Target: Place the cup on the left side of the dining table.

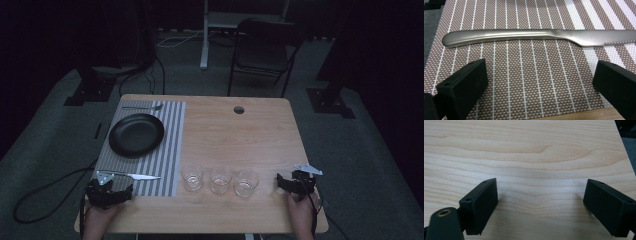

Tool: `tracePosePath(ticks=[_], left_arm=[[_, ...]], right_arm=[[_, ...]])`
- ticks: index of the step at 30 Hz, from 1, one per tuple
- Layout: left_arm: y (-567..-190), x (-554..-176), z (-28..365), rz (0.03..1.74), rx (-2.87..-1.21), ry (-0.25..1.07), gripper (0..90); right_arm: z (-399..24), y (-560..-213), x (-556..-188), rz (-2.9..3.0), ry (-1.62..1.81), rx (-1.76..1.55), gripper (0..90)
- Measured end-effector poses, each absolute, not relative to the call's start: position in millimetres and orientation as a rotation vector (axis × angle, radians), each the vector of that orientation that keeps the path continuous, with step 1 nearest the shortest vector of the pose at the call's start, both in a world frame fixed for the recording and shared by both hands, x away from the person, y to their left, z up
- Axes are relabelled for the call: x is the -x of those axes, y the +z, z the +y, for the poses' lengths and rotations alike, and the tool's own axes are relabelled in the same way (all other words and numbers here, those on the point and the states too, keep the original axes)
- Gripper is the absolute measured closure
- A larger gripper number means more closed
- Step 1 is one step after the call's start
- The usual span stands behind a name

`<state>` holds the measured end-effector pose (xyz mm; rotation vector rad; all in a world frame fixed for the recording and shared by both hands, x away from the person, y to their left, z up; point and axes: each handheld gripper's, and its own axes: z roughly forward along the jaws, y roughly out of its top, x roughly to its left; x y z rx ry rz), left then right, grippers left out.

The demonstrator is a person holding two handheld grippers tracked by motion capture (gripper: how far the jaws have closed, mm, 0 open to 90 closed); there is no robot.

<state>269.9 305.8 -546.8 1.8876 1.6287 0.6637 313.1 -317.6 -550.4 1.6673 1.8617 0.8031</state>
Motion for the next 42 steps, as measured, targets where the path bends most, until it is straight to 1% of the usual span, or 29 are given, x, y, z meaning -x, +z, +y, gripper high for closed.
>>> tracePosePath(ticks=[15, 25, 33, 34, 42], left_arm=[[-547, -270, 306, 1.625, -1.891, 0.663, 0.4], [-546, -267, 307, 1.614, -1.898, 0.671, 2.1], [-543, -265, 304, 1.612, -1.908, 0.623, 2.1], [-542, -265, 302, 1.601, -1.913, 0.607, 2.1], [-539, -262, 293, 1.514, -1.931, 0.602, 2.1]], right_arm=[[-318, -550, -313, 1.862, 0.803, -1.667, 11.9], [-318, -550, -313, 1.862, 0.803, -1.667, 11.9], [-318, -550, -313, 1.862, 0.803, -1.666, 11.9], [-318, -550, -313, 1.862, 0.803, -1.667, 11.9], [-318, -550, -313, 1.862, 0.803, -1.667, 11.9]])
